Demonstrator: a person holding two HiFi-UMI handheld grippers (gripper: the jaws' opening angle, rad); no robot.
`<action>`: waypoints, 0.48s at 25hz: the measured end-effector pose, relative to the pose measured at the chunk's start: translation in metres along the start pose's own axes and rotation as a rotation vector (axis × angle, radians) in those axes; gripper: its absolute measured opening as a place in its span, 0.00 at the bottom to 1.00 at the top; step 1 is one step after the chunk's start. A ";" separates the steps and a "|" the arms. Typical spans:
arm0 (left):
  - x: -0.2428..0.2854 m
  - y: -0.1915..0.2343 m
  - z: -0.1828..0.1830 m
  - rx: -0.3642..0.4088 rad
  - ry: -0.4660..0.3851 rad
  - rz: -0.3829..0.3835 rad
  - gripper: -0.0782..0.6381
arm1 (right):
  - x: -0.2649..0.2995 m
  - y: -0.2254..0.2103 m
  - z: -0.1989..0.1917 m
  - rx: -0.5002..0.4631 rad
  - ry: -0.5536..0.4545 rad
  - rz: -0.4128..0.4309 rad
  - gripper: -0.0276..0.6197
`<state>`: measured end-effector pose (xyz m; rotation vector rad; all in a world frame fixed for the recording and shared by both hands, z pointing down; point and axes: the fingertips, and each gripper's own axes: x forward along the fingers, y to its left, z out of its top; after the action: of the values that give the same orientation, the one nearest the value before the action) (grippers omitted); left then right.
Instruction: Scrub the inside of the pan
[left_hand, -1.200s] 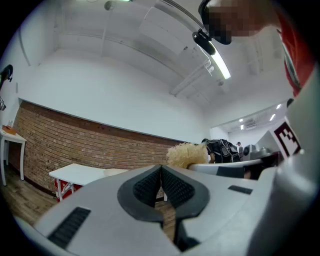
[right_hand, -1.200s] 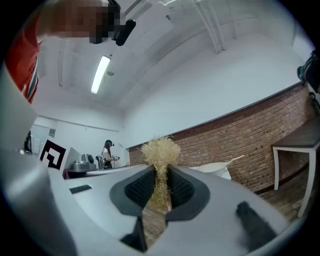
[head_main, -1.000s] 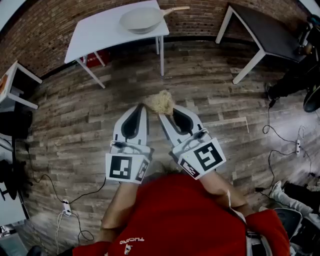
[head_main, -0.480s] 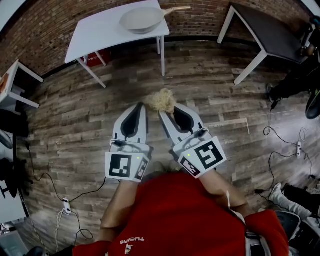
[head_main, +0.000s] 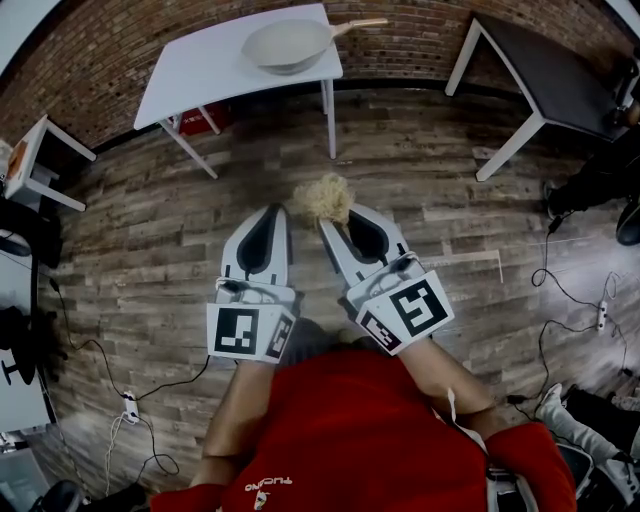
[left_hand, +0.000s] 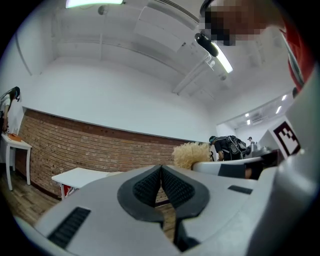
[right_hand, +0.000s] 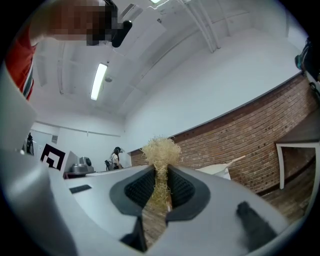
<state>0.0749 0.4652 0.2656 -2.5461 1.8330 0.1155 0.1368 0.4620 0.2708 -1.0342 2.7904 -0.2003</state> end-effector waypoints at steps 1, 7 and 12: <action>0.003 0.001 -0.001 -0.001 0.002 0.005 0.13 | 0.002 -0.004 -0.001 0.001 0.004 0.002 0.16; 0.033 0.014 -0.006 -0.005 0.007 0.016 0.13 | 0.021 -0.031 0.000 -0.004 0.013 -0.003 0.16; 0.068 0.040 -0.013 -0.002 0.005 0.007 0.13 | 0.054 -0.057 -0.006 -0.013 0.017 -0.016 0.16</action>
<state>0.0599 0.3872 0.2763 -2.5441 1.8443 0.1112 0.1315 0.3838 0.2810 -1.0633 2.8032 -0.1940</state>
